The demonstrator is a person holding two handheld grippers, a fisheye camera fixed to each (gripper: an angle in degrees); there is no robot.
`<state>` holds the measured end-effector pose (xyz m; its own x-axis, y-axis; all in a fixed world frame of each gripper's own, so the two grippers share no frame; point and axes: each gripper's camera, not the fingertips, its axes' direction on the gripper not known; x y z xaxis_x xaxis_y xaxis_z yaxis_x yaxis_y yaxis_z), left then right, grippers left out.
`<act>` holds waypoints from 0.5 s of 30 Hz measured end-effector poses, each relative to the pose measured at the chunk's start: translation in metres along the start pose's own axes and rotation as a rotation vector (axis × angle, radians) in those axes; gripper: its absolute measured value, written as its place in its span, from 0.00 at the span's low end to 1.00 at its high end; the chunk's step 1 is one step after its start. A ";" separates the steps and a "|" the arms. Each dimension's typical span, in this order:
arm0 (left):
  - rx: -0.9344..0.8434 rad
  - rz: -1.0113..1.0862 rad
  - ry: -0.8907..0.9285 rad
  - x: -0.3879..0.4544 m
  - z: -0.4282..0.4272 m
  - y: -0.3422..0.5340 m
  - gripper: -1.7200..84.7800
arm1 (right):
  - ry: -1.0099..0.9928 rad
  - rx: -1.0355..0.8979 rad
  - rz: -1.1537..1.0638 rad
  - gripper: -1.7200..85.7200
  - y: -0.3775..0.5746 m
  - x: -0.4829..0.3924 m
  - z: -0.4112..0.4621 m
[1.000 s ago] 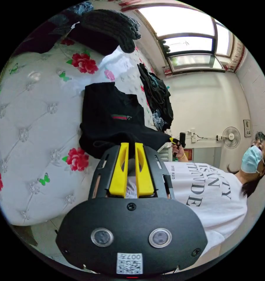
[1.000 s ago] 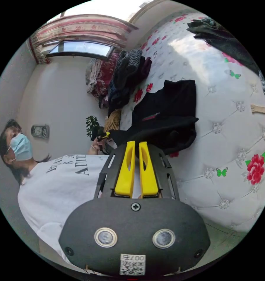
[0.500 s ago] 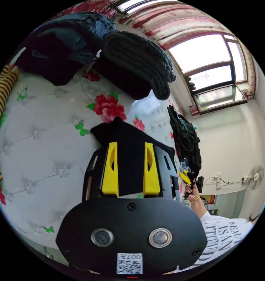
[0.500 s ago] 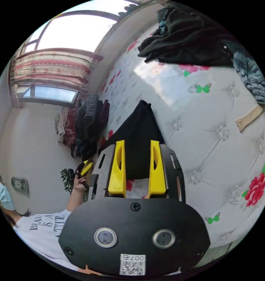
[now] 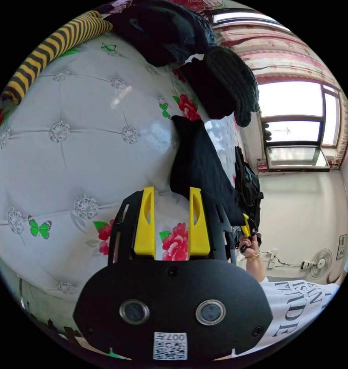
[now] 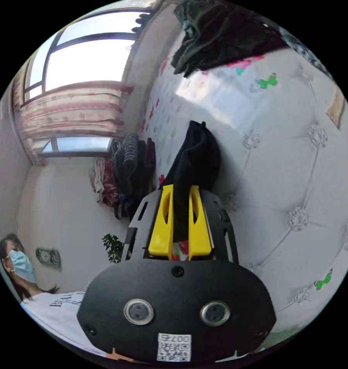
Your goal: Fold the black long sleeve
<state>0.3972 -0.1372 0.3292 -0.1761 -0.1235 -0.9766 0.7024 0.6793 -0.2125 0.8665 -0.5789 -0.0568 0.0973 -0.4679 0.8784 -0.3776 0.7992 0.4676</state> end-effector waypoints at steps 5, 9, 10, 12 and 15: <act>0.014 0.001 0.033 -0.007 -0.022 0.014 0.16 | 0.151 -0.209 -0.601 0.12 0.051 -0.215 0.087; 0.047 -0.005 0.080 -0.020 -0.044 0.027 0.17 | 0.136 -0.456 -1.003 0.13 0.183 -0.306 0.227; 0.050 -0.007 0.086 -0.022 -0.046 0.029 0.17 | 0.122 -0.487 -1.014 0.13 0.198 -0.305 0.249; 0.044 -0.013 0.116 -0.031 -0.051 0.036 0.18 | 0.083 -0.674 -0.979 0.13 0.246 -0.275 0.345; 0.031 -0.027 0.157 -0.042 -0.053 0.043 0.19 | 0.164 -0.977 -0.843 0.13 0.283 -0.201 0.442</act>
<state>0.3985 -0.0646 0.3627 -0.2993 -0.0254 -0.9538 0.7165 0.6541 -0.2423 0.3332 -0.4258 -0.1451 0.1112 -0.9618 0.2500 0.6706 0.2583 0.6954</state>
